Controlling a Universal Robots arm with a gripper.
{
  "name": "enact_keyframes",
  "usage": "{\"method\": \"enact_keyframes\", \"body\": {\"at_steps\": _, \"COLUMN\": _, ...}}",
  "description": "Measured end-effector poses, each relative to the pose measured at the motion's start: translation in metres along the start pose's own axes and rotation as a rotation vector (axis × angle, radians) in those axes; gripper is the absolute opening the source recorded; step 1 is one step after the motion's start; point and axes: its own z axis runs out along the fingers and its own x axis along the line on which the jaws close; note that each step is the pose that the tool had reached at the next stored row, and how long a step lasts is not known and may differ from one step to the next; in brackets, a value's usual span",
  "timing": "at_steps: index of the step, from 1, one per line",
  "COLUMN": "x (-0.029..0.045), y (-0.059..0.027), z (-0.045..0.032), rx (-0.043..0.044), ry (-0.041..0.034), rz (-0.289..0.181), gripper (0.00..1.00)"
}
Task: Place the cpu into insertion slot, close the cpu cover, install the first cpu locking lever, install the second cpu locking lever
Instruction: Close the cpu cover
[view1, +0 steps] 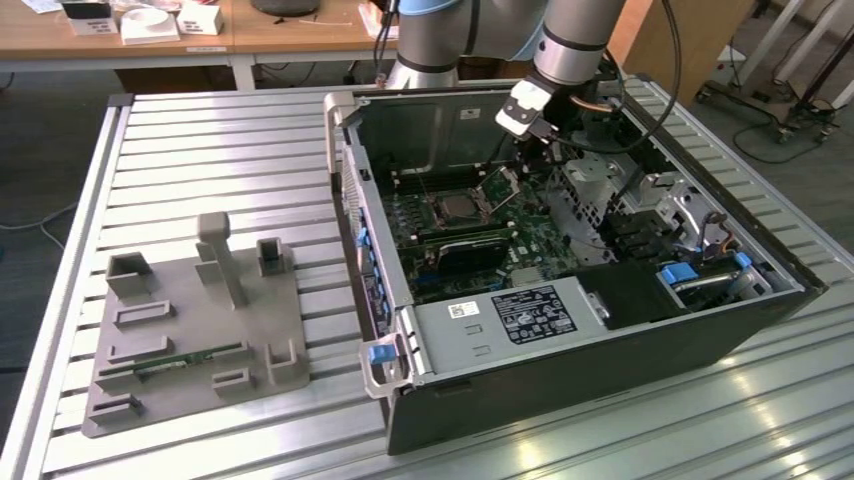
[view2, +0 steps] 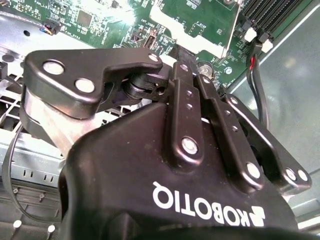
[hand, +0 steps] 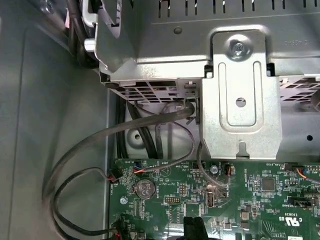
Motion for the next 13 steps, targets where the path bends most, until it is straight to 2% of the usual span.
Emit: {"method": "enact_keyframes", "body": {"at_steps": 13, "x": 0.0, "y": -0.0006, "z": 0.0, "rx": -0.0001, "ry": 0.0002, "rz": 0.0, "gripper": 0.11}}
